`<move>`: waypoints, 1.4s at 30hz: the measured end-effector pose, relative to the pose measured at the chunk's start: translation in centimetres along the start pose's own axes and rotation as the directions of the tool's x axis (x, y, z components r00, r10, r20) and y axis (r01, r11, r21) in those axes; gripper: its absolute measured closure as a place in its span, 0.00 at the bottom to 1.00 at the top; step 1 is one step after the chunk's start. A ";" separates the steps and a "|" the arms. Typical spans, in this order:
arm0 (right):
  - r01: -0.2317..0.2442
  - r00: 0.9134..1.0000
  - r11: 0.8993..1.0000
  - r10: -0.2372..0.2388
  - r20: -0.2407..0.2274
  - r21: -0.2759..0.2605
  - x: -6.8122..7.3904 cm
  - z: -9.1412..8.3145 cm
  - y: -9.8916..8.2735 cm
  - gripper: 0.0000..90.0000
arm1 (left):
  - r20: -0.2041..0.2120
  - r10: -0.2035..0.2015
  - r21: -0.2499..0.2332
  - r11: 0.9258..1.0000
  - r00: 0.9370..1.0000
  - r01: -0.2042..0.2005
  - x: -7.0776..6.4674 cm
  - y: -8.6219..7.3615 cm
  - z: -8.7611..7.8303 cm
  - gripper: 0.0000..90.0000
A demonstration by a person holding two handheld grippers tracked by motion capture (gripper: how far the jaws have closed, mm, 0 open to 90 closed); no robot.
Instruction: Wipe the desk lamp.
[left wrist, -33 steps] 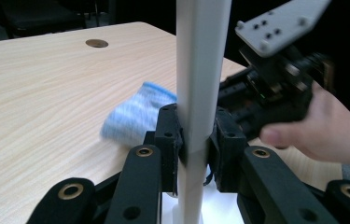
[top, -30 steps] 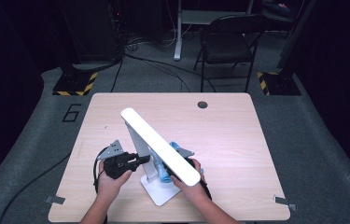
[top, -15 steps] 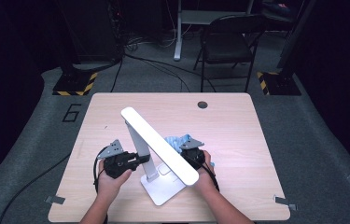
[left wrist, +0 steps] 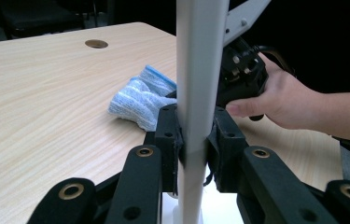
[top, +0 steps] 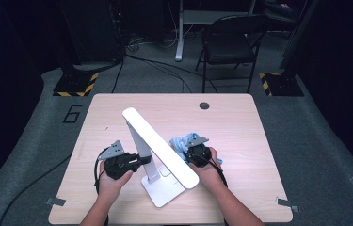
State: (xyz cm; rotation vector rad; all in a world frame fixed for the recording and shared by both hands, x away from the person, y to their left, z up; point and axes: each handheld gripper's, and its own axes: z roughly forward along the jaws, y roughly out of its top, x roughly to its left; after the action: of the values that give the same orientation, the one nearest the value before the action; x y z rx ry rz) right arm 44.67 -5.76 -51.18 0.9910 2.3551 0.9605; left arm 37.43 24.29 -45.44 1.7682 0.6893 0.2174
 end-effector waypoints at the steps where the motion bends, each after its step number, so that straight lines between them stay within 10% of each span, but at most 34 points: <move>1: 0.008 1.000 1.000 -0.008 -0.013 -0.009 0.1 0.0 -0.2 0.80 | -0.001 0.000 0.000 1.000 1.000 0.000 0.0 0.0 0.0 0.84; 18: 0.005 0.998 1.000 -0.006 -0.067 -0.014 0.3 -2.0 -2.0 0.81 | -0.058 -0.016 0.004 1.000 0.998 0.016 -0.6 0.1 0.1 0.84; 34: 0.054 0.991 0.998 -0.050 -0.122 0.027 1.3 -8.2 -7.0 0.80 | -0.056 -0.020 0.000 1.000 0.998 0.020 -0.6 0.1 0.2 0.83; 42: 0.041 0.993 0.999 -0.039 -0.111 0.016 1.3 -6.9 -6.1 0.80 | -0.011 -0.024 -0.001 1.000 1.000 0.024 0.0 0.0 0.2 0.84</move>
State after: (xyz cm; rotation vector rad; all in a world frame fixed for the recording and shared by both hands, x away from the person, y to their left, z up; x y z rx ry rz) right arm 36.99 -10.89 -51.05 0.9157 2.4688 1.0040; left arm 37.54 24.14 -45.47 1.7587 0.7176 0.2111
